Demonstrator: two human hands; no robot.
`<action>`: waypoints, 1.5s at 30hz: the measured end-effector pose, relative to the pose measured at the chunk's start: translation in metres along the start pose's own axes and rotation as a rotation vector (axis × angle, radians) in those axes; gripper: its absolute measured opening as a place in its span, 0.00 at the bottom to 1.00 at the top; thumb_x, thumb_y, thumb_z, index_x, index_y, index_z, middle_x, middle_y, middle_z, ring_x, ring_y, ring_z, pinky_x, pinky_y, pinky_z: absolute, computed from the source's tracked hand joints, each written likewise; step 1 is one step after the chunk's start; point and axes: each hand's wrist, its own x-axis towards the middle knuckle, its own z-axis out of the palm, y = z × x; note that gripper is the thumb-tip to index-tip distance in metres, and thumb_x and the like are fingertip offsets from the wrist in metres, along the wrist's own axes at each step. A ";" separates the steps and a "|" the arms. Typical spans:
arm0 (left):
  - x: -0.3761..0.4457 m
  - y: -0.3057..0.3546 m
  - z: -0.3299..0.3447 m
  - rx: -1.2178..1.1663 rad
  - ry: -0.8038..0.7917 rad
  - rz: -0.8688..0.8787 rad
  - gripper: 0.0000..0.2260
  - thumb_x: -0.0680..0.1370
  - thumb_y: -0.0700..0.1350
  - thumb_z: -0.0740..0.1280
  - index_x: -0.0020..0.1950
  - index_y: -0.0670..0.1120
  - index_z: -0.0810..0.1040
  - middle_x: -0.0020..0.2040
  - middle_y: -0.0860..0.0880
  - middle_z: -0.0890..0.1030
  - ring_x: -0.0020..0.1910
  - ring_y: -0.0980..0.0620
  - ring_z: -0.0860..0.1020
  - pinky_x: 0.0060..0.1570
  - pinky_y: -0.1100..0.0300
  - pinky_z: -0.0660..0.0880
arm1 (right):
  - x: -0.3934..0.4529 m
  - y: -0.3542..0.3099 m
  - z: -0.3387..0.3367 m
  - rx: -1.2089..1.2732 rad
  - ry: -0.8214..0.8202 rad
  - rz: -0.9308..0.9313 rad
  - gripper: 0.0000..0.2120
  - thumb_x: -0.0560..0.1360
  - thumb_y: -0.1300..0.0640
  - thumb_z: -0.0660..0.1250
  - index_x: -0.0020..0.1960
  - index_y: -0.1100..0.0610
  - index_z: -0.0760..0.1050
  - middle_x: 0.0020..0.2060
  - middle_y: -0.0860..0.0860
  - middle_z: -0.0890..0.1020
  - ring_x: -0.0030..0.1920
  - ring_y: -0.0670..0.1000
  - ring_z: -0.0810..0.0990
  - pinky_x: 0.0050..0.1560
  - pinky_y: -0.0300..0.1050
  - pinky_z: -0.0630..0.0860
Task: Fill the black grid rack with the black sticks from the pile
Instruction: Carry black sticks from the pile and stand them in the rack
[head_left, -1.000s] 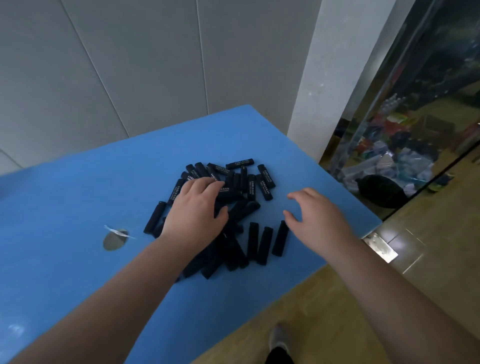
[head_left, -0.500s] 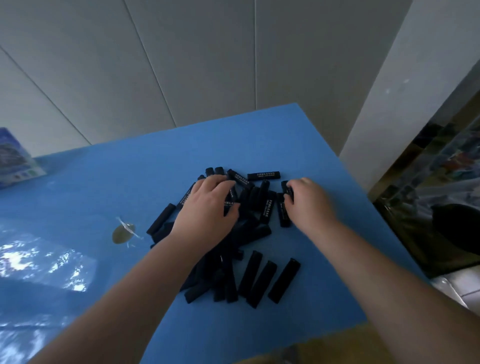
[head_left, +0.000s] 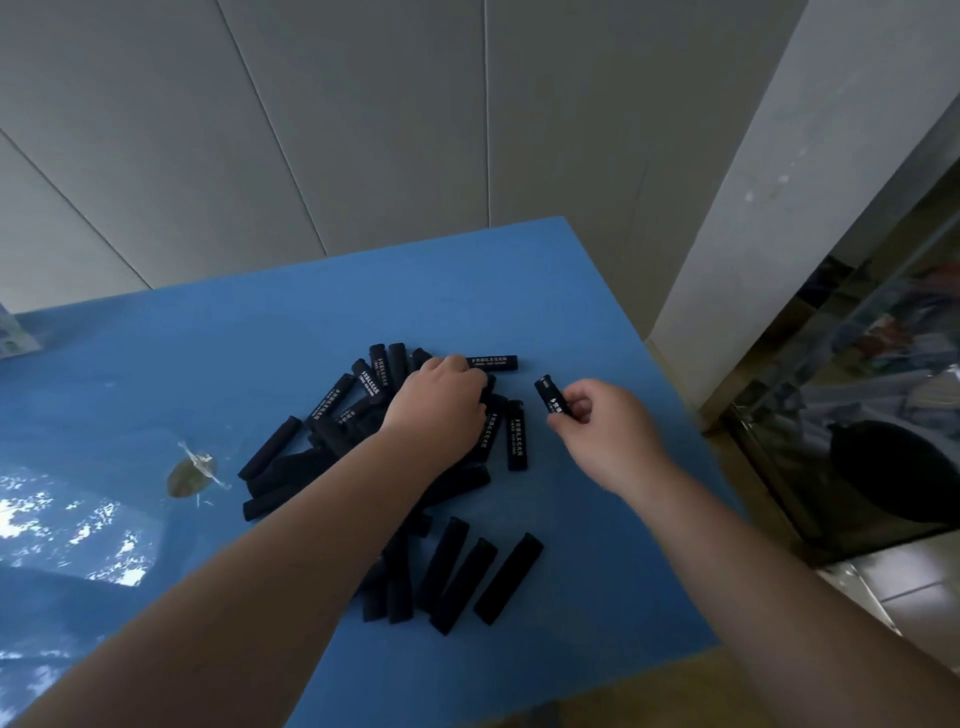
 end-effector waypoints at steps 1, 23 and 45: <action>0.003 0.002 0.000 0.001 -0.018 -0.014 0.09 0.80 0.47 0.62 0.57 0.46 0.75 0.57 0.47 0.75 0.59 0.44 0.72 0.57 0.51 0.73 | -0.003 -0.001 -0.003 0.037 0.002 -0.002 0.04 0.76 0.55 0.71 0.49 0.50 0.76 0.39 0.41 0.78 0.40 0.45 0.78 0.45 0.43 0.75; 0.004 0.021 -0.004 -0.094 -0.029 -0.251 0.04 0.75 0.45 0.66 0.46 0.45 0.75 0.43 0.49 0.78 0.40 0.49 0.77 0.34 0.56 0.74 | -0.020 -0.011 -0.019 0.181 -0.054 -0.074 0.05 0.76 0.55 0.72 0.52 0.51 0.79 0.42 0.44 0.81 0.43 0.45 0.80 0.50 0.46 0.79; -0.156 -0.097 -0.043 -1.371 0.281 -0.410 0.05 0.77 0.38 0.71 0.46 0.48 0.82 0.44 0.49 0.82 0.45 0.53 0.79 0.52 0.58 0.77 | -0.058 -0.117 0.053 0.357 -0.408 -0.236 0.02 0.75 0.54 0.74 0.47 0.50 0.81 0.41 0.47 0.86 0.44 0.48 0.85 0.54 0.53 0.82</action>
